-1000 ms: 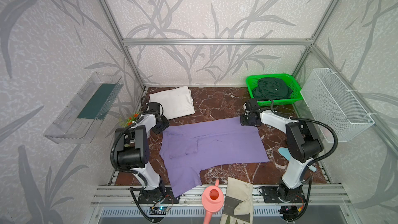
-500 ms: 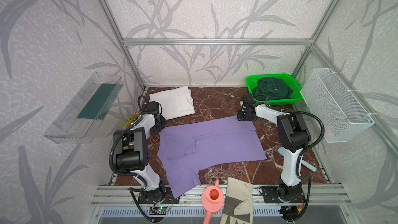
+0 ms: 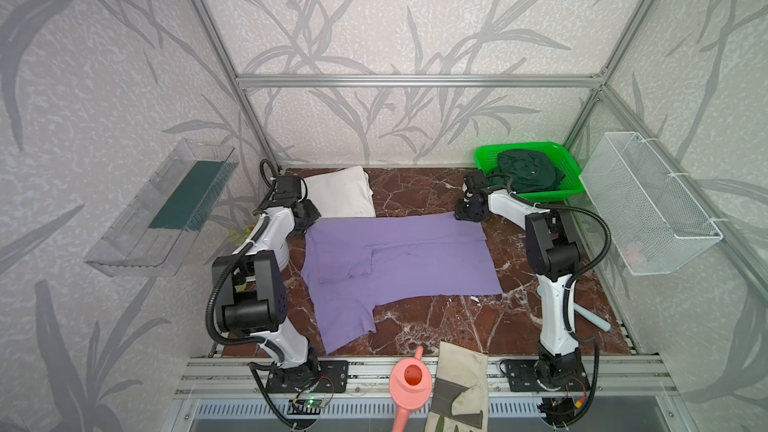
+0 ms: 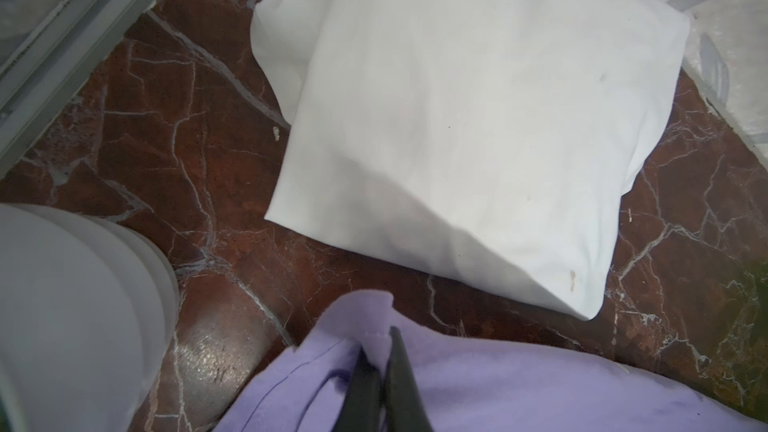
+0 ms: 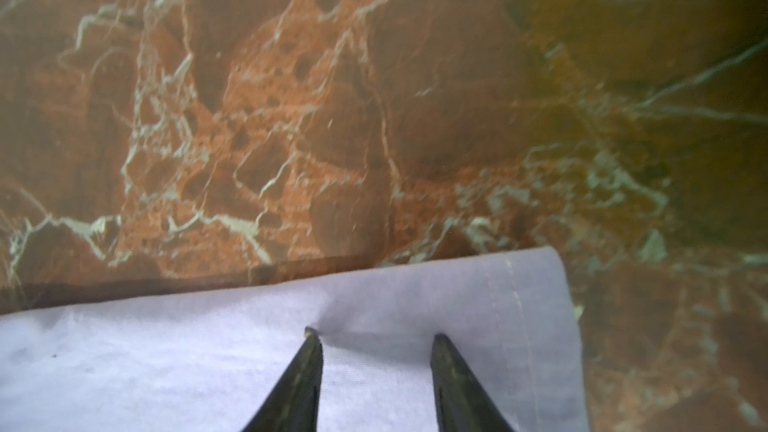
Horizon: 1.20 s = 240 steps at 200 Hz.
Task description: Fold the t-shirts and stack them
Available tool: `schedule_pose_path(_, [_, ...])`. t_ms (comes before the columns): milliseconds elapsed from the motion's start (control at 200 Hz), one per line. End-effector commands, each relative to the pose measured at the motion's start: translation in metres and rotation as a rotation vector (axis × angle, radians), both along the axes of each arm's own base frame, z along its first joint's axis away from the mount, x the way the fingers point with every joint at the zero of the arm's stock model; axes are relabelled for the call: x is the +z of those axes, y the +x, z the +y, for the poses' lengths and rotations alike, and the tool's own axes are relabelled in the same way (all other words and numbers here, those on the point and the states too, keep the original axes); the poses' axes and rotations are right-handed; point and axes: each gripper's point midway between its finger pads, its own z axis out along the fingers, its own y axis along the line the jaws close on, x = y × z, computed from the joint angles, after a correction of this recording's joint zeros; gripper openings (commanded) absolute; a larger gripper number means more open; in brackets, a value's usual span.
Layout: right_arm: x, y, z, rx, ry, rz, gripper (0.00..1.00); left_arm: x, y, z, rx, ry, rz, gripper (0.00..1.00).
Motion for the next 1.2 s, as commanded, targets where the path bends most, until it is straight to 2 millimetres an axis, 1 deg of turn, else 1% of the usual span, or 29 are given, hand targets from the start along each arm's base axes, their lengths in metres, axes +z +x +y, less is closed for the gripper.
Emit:
schedule_pose_path(0, [-0.043,-0.022,-0.018,-0.053,-0.056,0.147,0.45,0.003,0.012,0.005,-0.016,0.020,0.015,0.00])
schedule_pose_path(205, [-0.028,0.003,-0.028,-0.071,-0.105,0.072,0.45,-0.001,0.046,0.010,-0.016,0.015,0.012,0.00])
schedule_pose_path(270, [-0.018,0.011,-0.025,-0.050,-0.096,0.044,0.45,-0.001,0.056,0.012,-0.013,0.014,0.019,0.00])
schedule_pose_path(310, [-0.008,0.015,-0.024,-0.037,-0.094,0.014,0.45,-0.001,0.059,0.011,-0.019,0.012,0.023,0.07])
schedule_pose_path(340, [-0.002,0.016,-0.023,-0.029,-0.093,-0.008,0.45,0.003,0.062,0.011,-0.023,0.010,0.013,0.15])
schedule_pose_path(375, [0.012,0.017,-0.022,-0.023,-0.088,-0.050,0.45,0.008,0.062,0.011,-0.024,0.014,0.000,0.24])
schedule_pose_path(445, [0.037,0.013,-0.022,-0.018,-0.081,-0.120,0.46,0.018,0.055,0.012,-0.020,0.036,-0.011,0.36])
schedule_pose_path(500, [0.054,0.004,-0.023,-0.014,-0.074,-0.150,0.46,0.024,0.040,0.014,0.000,0.059,0.010,0.40])
schedule_pose_path(550, [0.066,-0.009,-0.024,-0.009,-0.062,-0.156,0.47,0.023,0.021,0.014,0.016,0.065,0.042,0.43])
schedule_pose_path(560, [0.067,-0.012,-0.024,-0.009,-0.061,-0.153,0.47,0.025,0.018,0.014,0.019,0.066,0.042,0.43])
schedule_pose_path(635, [0.075,-0.039,-0.025,-0.004,-0.045,-0.127,0.48,0.019,-0.018,0.007,0.053,0.042,0.076,0.44])
schedule_pose_path(660, [0.075,-0.049,-0.025,-0.004,-0.044,-0.114,0.48,0.012,-0.033,0.003,0.063,0.030,0.098,0.44])
schedule_pose_path(720, [0.074,-0.074,-0.027,-0.004,-0.044,-0.074,0.48,0.001,-0.067,-0.010,0.074,0.000,0.148,0.44])
schedule_pose_path(750, [0.068,-0.089,-0.028,-0.008,-0.042,-0.041,0.49,-0.008,-0.087,-0.018,0.074,-0.004,0.189,0.44])
schedule_pose_path(815, [0.060,-0.118,-0.029,-0.010,-0.026,0.016,0.49,-0.019,-0.126,-0.032,0.085,0.010,0.256,0.44])
schedule_pose_path(840, [0.053,-0.127,-0.029,-0.013,-0.021,0.045,0.49,-0.023,-0.139,-0.038,0.083,0.011,0.274,0.44])
schedule_pose_path(850, [0.057,-0.131,-0.029,-0.014,-0.014,0.037,0.49,-0.025,-0.144,-0.041,0.081,0.009,0.280,0.44])
schedule_pose_path(940, [0.045,-0.160,-0.027,-0.019,0.009,0.093,0.49,-0.037,-0.176,-0.064,0.069,-0.041,0.298,0.44])
schedule_pose_path(1025, [0.033,-0.180,-0.030,-0.017,-0.003,0.142,0.49,-0.049,-0.204,-0.077,0.080,-0.052,0.337,0.43])
schedule_pose_path(1115, [0.023,-0.198,-0.034,-0.023,-0.003,0.183,0.49,-0.062,-0.229,-0.082,0.089,-0.034,0.384,0.43])
schedule_pose_path(1194, [0.021,-0.209,-0.034,-0.021,0.004,0.196,0.49,-0.071,-0.246,-0.084,0.105,-0.028,0.408,0.43])
